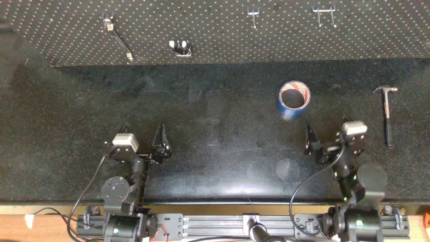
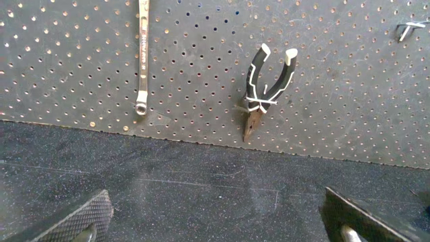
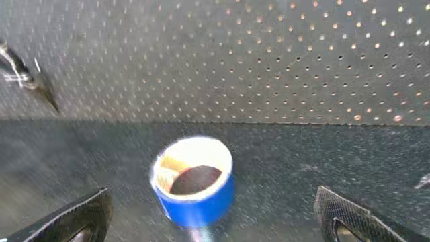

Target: Place Tools Onto Pegboard

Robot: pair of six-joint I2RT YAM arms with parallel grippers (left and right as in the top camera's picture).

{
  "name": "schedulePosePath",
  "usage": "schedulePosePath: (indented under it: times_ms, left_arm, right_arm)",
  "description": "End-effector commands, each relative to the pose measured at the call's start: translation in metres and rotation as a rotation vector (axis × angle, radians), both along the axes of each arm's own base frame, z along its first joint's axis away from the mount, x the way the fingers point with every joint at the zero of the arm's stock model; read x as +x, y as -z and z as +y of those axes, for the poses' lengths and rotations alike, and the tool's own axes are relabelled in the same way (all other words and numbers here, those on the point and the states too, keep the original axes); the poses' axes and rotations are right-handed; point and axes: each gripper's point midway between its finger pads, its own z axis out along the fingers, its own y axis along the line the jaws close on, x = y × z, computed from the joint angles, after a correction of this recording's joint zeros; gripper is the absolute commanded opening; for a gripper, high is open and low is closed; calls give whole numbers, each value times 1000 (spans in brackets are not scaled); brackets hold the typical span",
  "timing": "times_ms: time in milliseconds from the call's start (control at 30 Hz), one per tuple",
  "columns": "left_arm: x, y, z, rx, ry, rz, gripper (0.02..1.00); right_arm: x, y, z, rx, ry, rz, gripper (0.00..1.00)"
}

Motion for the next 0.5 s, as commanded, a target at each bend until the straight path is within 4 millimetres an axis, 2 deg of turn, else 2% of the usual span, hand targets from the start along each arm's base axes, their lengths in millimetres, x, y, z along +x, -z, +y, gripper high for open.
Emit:
schedulePosePath:
  times_ms: [33, 67, 133, 200, 267, 333, 500]
  left_arm:
    - [-1, -1, 2, 7, -12, -5, 996]
    - [-1, -1, 2, 7, -12, -5, 996]
    - [-1, -1, 2, 7, -12, -5, 996]
    - [-1, -1, 2, 7, -12, -5, 996]
    - [-1, -1, 2, 7, -12, -5, 996]
    - [-1, -1, 2, 7, -12, -5, 996]
    - [-1, -1, 2, 7, -12, -5, 996]
  right_arm:
    - [42, -50, 30, 234, -116, 226, 980]
    - [57, -48, 39, 243, -143, 317, 980]
    - [84, -33, 51, 214, -154, 541, 980]
    - [95, -9, 59, 177, -127, 756, 980]
    - [98, 5, 67, 105, -142, 879, 980]
    - [108, 13, 80, 48, -196, 913, 985]
    - [115, 53, 86, -55, -157, 1009, 985]
